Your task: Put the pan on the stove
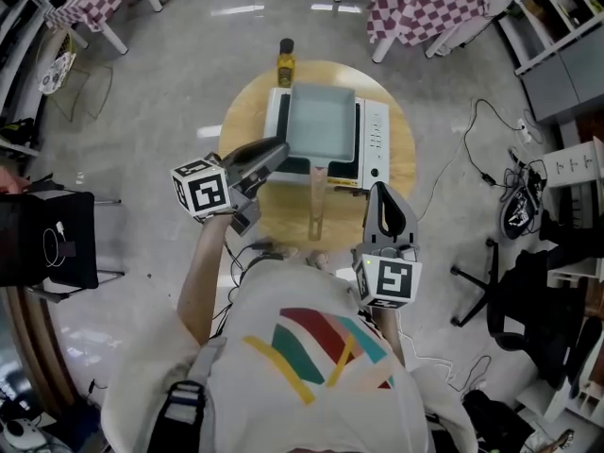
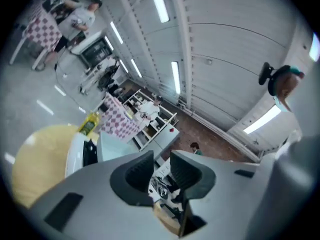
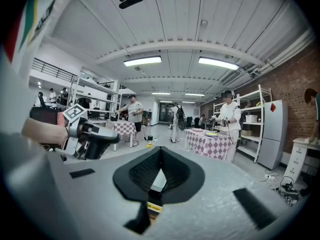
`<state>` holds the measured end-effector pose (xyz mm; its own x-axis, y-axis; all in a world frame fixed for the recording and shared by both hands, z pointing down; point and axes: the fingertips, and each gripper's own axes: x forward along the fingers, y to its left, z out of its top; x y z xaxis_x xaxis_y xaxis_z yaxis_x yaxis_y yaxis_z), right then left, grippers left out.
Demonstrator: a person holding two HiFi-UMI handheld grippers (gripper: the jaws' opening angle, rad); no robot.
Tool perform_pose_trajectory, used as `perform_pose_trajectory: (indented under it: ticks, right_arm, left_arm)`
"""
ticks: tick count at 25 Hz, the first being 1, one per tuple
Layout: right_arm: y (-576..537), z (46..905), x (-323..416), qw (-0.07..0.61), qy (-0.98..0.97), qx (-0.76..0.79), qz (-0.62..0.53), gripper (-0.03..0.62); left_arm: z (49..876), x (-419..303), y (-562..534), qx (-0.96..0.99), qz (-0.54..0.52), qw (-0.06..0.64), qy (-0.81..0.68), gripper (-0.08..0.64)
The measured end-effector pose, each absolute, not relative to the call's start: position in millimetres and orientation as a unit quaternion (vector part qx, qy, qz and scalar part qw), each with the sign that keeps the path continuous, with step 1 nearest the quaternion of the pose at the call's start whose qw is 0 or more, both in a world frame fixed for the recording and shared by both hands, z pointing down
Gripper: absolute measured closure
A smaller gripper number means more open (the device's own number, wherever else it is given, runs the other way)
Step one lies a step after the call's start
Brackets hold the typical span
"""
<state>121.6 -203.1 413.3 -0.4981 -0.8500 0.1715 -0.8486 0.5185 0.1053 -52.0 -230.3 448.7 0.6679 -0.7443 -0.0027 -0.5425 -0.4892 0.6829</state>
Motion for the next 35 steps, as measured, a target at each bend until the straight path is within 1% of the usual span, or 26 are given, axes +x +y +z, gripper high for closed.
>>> perform_pose_trajectory:
  ticks: [3,7,10,14,19,24,28,35]
  right_arm:
    - [-201.4,408.7,120.3,0.104,-0.866,0.488,-0.007,0.594]
    - [-199.8,398.0,118.6,0.089,-0.869,0.486,-0.019,0.594]
    - [-197.5,389.1,114.7,0.088,-0.872,0.481,-0.024,0.594]
    - [-195.0,373.7,106.8,0.071,-0.880,0.468,-0.044,0.594]
    - [-192.3,359.7,103.7,0.060,-0.882,0.463,-0.063,0.594]
    - [-190.6,358.6,109.5,0.060,-0.880,0.466,-0.067,0.594]
    - [-187.4,358.6,111.4,0.061,-0.881,0.464,-0.069,0.594]
    - [-180.3,364.6,109.6,0.067,-0.884,0.459,-0.065,0.594]
  left_arm:
    - [389.3,-61.6,-233.6,0.859,-0.143,0.256,-0.420,0.496]
    - [325.3,-59.1,-226.1,0.870,-0.123,0.158,-0.451,0.518]
    - [299.7,-59.7,-219.9,0.854,-0.102,0.082,-0.503,0.539]
    - [295.0,-53.8,-214.2,0.821,-0.055,-0.003,-0.568,0.552]
    - [300.9,-27.0,-204.6,0.819,0.014,-0.058,-0.570,0.554]
    - [298.2,-9.0,-198.9,0.815,0.038,-0.103,-0.569,0.554]
    - [302.8,11.1,-194.1,0.826,0.046,-0.118,-0.549,0.554]
    - [328.8,59.3,-184.7,0.847,0.111,-0.158,-0.496,0.554]
